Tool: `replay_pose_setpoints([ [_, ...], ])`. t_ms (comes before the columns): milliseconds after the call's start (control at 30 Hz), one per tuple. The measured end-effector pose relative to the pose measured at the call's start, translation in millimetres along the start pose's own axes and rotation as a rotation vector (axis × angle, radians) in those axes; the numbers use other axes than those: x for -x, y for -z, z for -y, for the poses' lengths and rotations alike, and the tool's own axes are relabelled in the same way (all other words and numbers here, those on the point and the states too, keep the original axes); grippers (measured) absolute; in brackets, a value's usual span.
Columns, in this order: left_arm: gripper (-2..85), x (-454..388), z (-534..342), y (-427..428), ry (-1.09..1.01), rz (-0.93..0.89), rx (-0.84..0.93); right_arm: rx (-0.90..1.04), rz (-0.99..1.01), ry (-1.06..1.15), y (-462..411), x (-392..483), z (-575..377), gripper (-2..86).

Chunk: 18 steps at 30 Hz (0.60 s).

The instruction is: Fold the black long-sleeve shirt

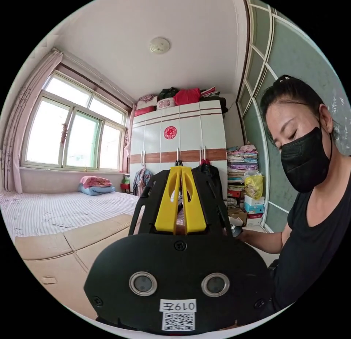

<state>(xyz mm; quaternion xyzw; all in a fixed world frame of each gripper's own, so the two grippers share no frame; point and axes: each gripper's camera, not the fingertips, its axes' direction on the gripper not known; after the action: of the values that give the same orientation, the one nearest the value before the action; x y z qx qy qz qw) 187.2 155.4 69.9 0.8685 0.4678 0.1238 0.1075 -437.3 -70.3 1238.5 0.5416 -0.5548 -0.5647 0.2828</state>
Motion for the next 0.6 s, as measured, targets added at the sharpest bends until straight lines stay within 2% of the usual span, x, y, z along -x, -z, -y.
replay_pose_setpoints([
  [100, 0.5, -4, -6, 61, -0.009, 0.073, -0.009, -0.009, 0.011, -0.017, 10, 4, 12, -0.4],
  [333, 0.8, 31, -59, 170, 0.213, 0.437, 0.364, 0.001, -0.004, -0.043, 39, 24, 48, 2.5],
  [500, 1.3, 57, -102, 216, 0.36, 0.55, 0.557, 0.023, -0.196, -0.072, 79, 58, 79, 5.9],
  [600, 2.0, 75, -124, 225, 0.431, 0.509, 0.637, 0.029, -0.381, -0.08, 102, 96, 111, 7.4],
])
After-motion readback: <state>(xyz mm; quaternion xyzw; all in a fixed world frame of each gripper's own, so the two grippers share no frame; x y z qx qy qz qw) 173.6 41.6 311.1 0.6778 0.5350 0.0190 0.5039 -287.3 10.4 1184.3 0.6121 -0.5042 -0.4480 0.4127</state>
